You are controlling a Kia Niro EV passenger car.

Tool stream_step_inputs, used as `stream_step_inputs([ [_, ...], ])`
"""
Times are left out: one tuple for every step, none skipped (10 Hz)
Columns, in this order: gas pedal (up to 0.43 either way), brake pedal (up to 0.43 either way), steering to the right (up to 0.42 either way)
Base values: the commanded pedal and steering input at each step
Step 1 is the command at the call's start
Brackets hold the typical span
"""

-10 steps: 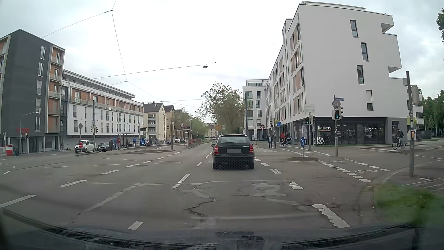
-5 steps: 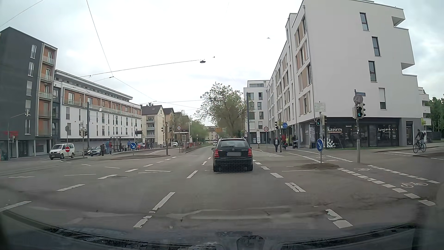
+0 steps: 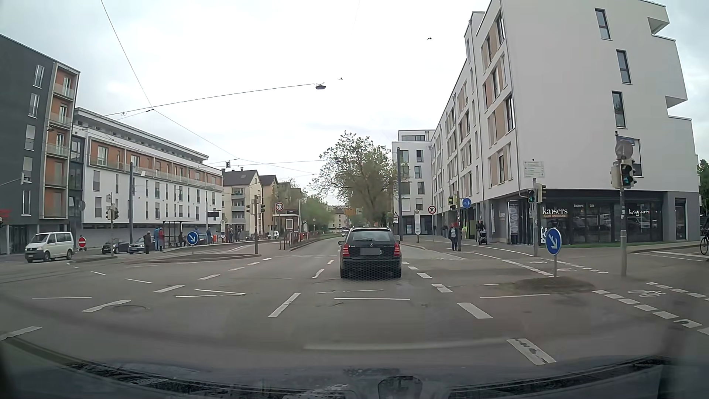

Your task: Follow the waypoints while adhering to traffic rules and regulations

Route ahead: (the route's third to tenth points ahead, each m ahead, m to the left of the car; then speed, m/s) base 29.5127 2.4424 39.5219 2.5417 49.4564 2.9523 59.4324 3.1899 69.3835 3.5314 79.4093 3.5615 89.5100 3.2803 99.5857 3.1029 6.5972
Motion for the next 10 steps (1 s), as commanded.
stream_step_inputs([
  [0.13,0.0,-0.003],
  [0.13,0.0,-0.003],
  [0.13,0.0,-0.003],
  [0.13,0.0,-0.003],
  [0.13,0.0,-0.003],
  [0.13,0.0,-0.004],
  [0.118,0.0,-0.003],
  [0.118,0.0,-0.003],
  [0.118,0.0,-0.004],
  [0.118,0.0,-0.003],
])
